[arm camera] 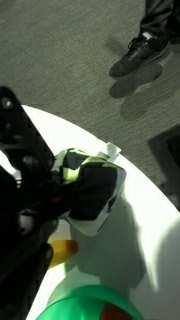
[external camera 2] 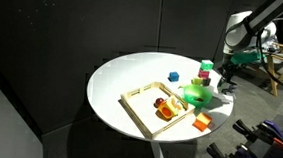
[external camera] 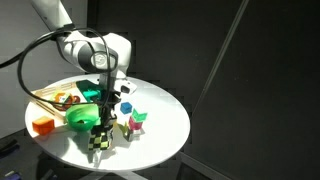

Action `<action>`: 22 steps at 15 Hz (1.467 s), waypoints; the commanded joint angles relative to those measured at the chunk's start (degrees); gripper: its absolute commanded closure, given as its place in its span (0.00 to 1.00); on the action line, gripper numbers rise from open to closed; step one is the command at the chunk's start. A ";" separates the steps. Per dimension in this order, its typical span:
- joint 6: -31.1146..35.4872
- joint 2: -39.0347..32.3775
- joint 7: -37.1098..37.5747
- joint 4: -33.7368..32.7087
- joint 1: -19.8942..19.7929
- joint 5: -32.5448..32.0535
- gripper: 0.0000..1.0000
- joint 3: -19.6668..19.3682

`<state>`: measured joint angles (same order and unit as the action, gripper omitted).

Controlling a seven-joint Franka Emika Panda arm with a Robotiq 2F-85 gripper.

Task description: Put the black soft cube on the green block

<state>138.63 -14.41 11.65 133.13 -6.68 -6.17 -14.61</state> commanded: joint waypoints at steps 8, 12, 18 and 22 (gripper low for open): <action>-1.52 6.95 -14.63 1.85 -1.22 -1.47 0.96 2.65; -2.58 7.65 -20.02 1.43 -1.48 -0.59 0.96 3.67; -1.44 5.71 -18.70 0.72 -1.30 -0.40 0.88 4.06; -1.44 5.62 -18.70 0.72 -1.33 -0.40 0.88 4.08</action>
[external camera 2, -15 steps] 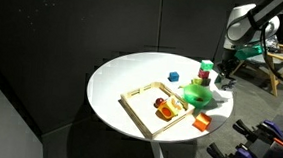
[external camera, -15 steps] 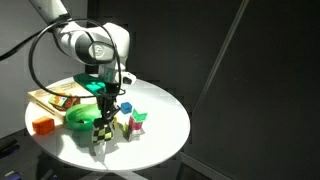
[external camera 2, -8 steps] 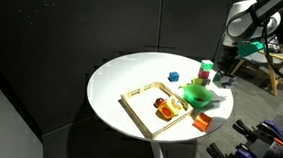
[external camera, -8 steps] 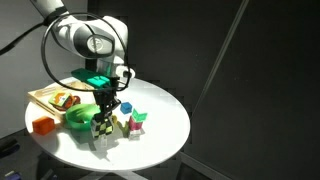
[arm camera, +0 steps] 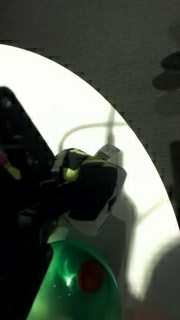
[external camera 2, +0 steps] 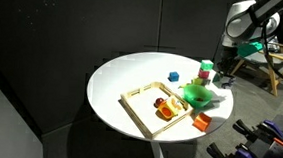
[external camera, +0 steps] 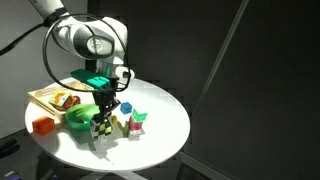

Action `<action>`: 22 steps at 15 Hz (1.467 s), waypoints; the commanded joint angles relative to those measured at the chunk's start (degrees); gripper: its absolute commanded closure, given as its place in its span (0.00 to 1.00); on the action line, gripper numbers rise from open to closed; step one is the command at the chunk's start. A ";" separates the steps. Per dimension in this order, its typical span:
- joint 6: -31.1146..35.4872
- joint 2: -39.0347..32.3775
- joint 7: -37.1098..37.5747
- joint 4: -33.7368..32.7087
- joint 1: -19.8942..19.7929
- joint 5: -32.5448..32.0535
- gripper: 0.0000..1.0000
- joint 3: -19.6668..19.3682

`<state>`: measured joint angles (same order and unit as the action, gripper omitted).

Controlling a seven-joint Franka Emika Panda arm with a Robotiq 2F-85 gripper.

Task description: Put the black soft cube on the green block

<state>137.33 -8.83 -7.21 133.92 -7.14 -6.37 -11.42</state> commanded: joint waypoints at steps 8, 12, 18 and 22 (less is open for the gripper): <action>0.66 0.81 -1.75 -0.42 -1.20 1.28 0.96 1.47; 0.10 1.46 -2.35 -1.58 -1.26 1.86 0.96 1.91; -4.40 2.43 -3.12 -4.47 -1.25 1.97 0.96 2.06; -8.94 2.97 -3.97 -7.31 -1.29 2.24 0.96 2.08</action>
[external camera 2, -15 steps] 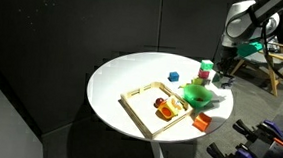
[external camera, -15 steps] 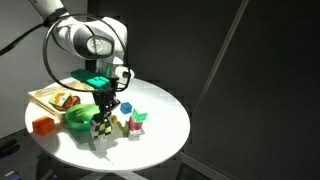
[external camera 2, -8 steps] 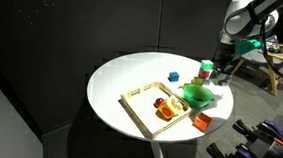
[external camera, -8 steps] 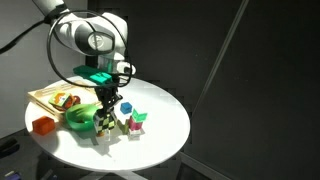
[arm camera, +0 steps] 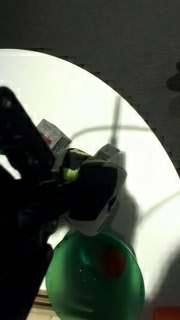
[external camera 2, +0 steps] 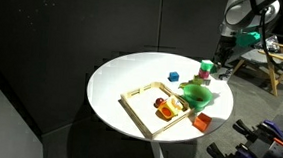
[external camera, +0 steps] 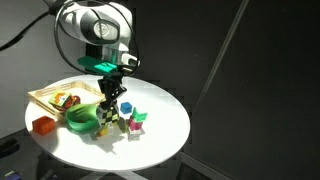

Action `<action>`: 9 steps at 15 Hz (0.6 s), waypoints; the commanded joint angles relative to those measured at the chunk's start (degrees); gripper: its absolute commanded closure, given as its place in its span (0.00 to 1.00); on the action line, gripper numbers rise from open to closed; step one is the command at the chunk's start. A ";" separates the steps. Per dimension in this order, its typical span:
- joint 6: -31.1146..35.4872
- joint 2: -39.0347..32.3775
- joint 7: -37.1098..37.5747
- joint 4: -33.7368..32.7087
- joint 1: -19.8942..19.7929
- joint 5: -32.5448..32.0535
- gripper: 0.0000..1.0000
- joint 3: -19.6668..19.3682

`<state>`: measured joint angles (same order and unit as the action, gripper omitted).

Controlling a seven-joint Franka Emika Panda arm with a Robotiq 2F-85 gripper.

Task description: Put the black soft cube on the green block

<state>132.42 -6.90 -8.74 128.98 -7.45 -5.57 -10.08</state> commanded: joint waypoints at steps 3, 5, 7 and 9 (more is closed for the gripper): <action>-5.46 0.71 -2.34 -4.88 -0.94 1.52 0.96 0.73; -5.65 0.35 -1.97 -6.31 -0.92 1.33 0.96 0.70; -5.56 -0.20 -1.59 -7.79 -0.97 1.19 0.96 0.62; -5.43 -0.83 -1.35 -9.24 -1.05 1.29 0.96 0.58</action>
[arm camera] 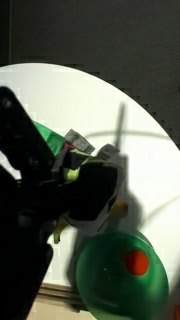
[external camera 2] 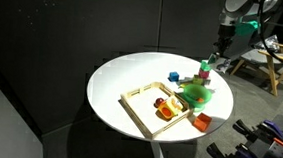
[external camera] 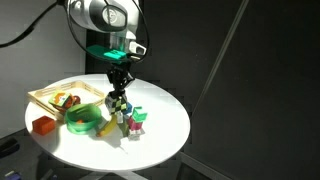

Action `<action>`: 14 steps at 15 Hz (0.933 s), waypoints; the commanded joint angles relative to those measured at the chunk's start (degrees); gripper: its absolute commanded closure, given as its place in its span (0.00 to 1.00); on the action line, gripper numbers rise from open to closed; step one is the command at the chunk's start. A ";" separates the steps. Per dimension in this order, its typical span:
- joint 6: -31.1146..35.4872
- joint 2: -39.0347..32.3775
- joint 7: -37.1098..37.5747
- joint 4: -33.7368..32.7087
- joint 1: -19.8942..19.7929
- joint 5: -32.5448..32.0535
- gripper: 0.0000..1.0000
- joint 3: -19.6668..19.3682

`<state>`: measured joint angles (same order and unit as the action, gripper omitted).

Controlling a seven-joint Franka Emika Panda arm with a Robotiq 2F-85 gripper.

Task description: Put the black soft cube on the green block

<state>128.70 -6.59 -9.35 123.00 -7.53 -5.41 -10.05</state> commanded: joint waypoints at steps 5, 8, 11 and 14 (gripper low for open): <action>-1.99 -3.25 -0.23 -6.52 -1.37 1.22 0.96 0.47; -2.41 -4.50 -0.04 -8.22 -1.74 1.23 0.96 0.44; -2.97 -5.59 0.05 -9.94 -2.25 1.35 0.96 0.36; -3.81 -6.59 0.11 -11.76 -2.91 1.76 0.96 0.23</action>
<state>127.69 -11.60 -9.21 114.85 -9.40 -5.05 -10.07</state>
